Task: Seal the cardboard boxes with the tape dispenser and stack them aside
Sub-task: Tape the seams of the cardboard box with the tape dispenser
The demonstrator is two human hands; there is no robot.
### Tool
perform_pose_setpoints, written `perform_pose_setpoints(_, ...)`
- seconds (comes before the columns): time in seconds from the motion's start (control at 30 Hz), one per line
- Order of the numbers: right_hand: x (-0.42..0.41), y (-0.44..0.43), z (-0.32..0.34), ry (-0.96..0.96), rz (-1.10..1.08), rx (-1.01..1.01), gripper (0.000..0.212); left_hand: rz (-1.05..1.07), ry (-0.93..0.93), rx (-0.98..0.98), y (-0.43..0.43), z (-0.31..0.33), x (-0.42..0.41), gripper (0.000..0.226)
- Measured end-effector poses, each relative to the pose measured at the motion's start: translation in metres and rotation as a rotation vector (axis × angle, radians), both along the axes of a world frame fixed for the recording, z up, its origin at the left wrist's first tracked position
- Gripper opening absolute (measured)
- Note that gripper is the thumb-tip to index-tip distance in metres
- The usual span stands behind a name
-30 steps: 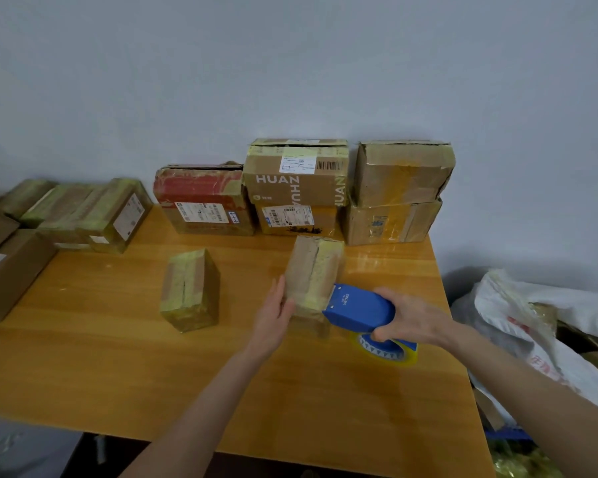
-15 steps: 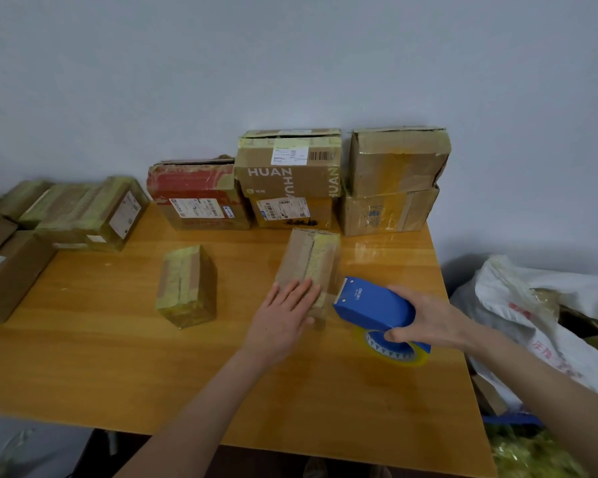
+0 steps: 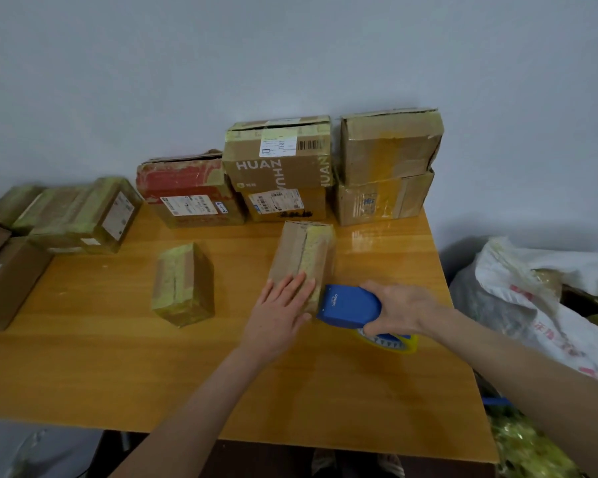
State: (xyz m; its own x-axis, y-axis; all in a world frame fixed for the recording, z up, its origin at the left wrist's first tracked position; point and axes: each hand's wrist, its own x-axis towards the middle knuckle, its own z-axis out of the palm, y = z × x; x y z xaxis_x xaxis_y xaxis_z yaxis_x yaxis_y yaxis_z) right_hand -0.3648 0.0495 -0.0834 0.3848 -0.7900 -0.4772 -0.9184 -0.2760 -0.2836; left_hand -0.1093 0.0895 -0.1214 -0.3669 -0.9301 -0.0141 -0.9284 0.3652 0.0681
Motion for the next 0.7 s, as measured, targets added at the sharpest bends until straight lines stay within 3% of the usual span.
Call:
perform_pose_setpoints(0.43,0.010,-0.030,0.019,0.006,0.018,0.146,0.052,0.002,-0.019,-0.006,-0.004,0.003,-0.002,0.059)
perform_pose_setpoints(0.57,0.004,-0.031,0.016,0.143,-0.020,0.067,0.046,-0.003,-0.045,0.005,-0.002,0.005,-0.001,0.060)
perform_pose_setpoints(0.63,-0.008,-0.030,0.008,0.071,-0.112,0.089,0.053,0.009,-0.057,0.009,-0.001,0.006,-0.003,0.061)
perform_pose_setpoints(0.7,-0.019,-0.030,0.003,-0.171,-0.309,0.151,0.052,0.023,-0.055,0.001,-0.002,0.008,-0.007,0.061)
